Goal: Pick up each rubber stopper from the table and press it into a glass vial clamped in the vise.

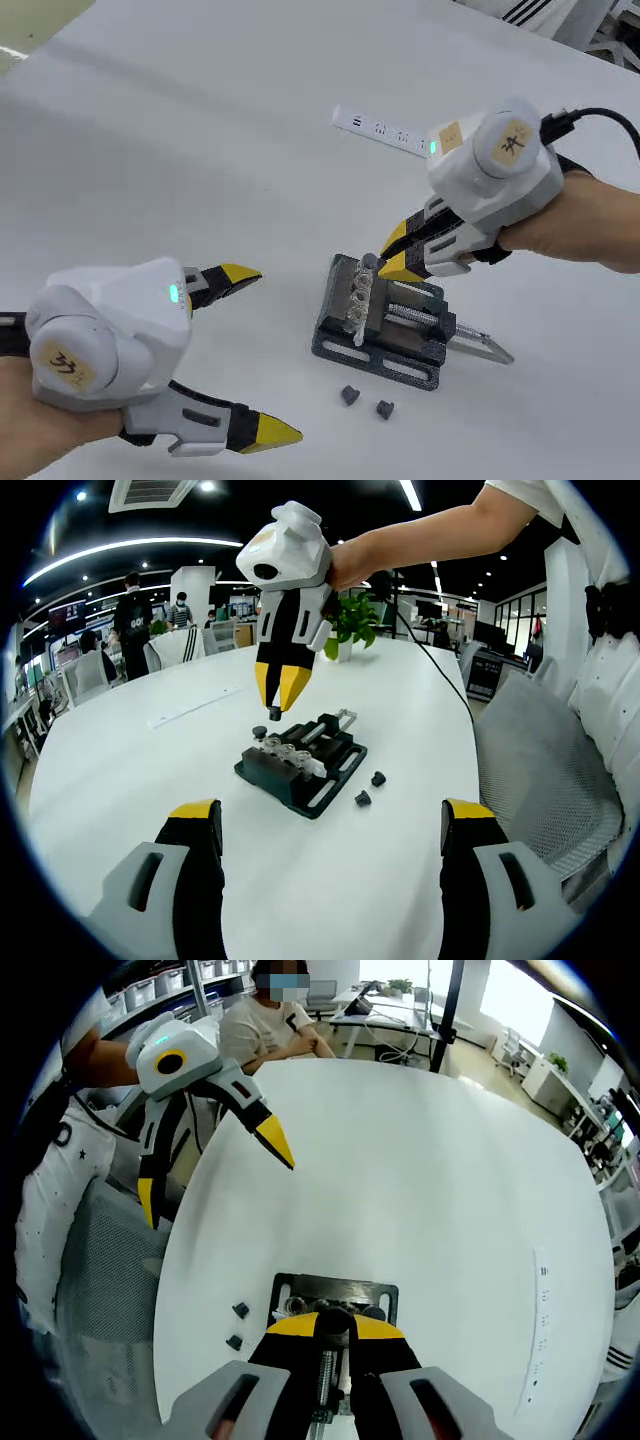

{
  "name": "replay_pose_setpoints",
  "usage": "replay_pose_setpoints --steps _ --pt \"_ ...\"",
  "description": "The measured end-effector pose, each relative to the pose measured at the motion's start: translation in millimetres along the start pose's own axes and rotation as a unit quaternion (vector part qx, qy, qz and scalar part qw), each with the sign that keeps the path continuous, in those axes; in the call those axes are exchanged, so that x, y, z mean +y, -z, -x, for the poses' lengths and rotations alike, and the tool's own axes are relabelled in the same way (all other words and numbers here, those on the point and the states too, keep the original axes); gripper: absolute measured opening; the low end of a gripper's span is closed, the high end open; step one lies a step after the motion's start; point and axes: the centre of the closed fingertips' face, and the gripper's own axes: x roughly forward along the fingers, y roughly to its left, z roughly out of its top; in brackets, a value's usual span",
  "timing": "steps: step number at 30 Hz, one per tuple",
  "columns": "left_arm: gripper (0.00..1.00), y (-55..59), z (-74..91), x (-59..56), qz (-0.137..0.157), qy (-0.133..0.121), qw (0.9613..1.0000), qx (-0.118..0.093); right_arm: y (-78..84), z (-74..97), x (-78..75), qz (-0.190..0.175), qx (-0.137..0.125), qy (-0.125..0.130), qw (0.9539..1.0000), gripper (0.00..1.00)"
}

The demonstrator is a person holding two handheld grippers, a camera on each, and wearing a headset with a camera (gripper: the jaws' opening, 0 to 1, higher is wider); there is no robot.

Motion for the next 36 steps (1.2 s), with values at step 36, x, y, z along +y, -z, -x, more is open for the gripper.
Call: replay_pose_setpoints --steps 36 --pt "0.89 1.0 -0.6 -1.0 0.018 0.002 0.9996 -0.02 13.9 -24.0 -9.1 0.016 0.087 -0.006 0.9961 0.05"
